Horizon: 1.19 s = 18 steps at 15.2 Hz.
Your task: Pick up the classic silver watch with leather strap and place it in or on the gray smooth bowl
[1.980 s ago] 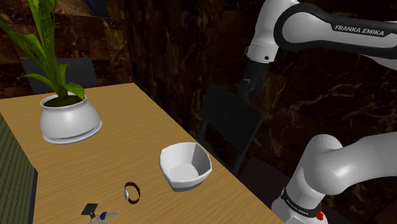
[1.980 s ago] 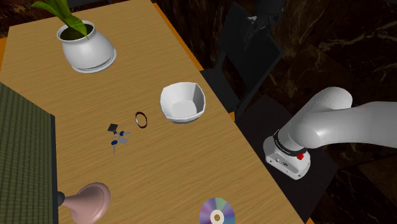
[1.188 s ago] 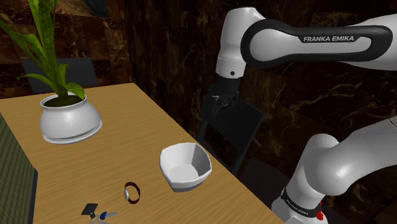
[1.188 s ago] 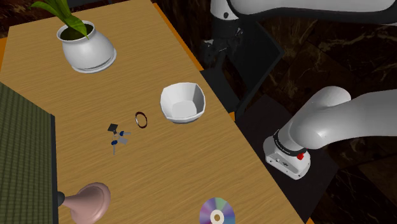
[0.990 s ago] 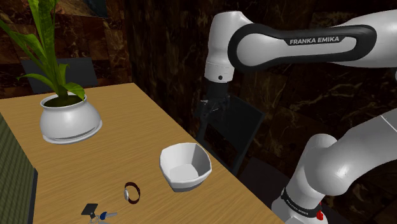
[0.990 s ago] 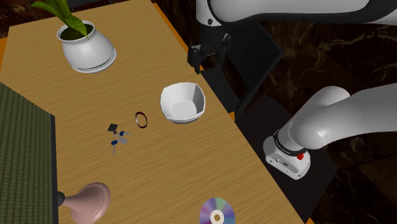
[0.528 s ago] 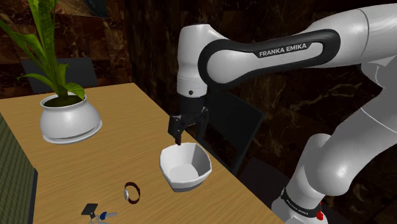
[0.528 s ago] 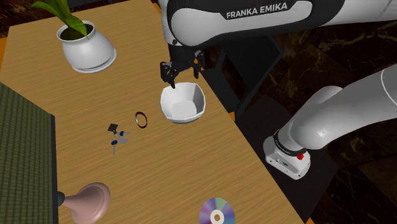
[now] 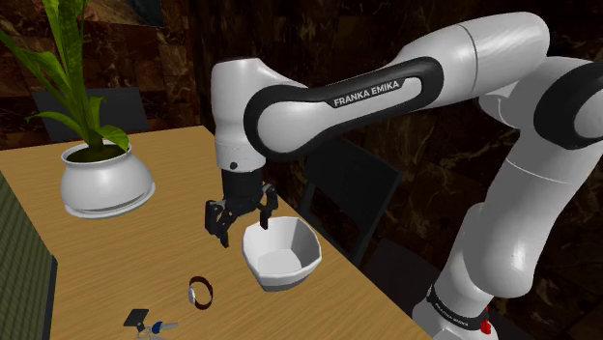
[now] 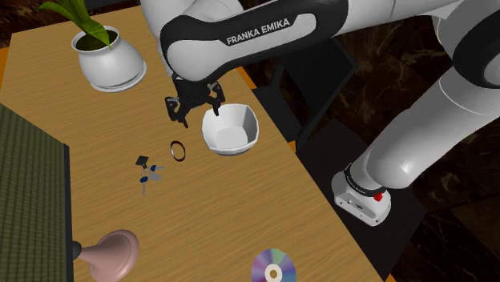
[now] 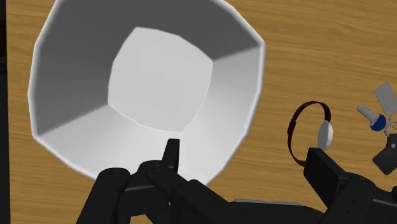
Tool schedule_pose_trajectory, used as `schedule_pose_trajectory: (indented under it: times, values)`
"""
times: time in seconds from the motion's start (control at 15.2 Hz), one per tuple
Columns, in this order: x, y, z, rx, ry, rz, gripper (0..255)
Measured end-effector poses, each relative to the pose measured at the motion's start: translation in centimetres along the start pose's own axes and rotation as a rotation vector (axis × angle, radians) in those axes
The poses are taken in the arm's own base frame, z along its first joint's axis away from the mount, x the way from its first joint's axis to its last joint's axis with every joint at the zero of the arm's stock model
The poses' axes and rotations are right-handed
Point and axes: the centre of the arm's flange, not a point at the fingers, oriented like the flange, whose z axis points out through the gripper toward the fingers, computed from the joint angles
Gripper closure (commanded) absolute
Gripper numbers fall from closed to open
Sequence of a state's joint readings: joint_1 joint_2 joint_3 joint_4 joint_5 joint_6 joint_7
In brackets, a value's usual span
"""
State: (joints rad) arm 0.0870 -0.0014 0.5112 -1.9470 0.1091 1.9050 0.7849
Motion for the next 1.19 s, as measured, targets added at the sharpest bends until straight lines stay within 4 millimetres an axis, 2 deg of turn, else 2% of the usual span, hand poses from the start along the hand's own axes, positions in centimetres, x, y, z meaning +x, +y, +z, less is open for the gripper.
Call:
schedule_pose_trajectory:
  times: [0.59, 0.86, 1.19]
  values:
    - [3.0, -10.2, 3.9, 0.007, -0.045, 0.029, 0]
    - [3.3, -11.1, 5.9, 0.007, -0.048, 0.033, 0]
    - [3.2, -11.2, 8.3, 0.007, -0.048, 0.033, 0]
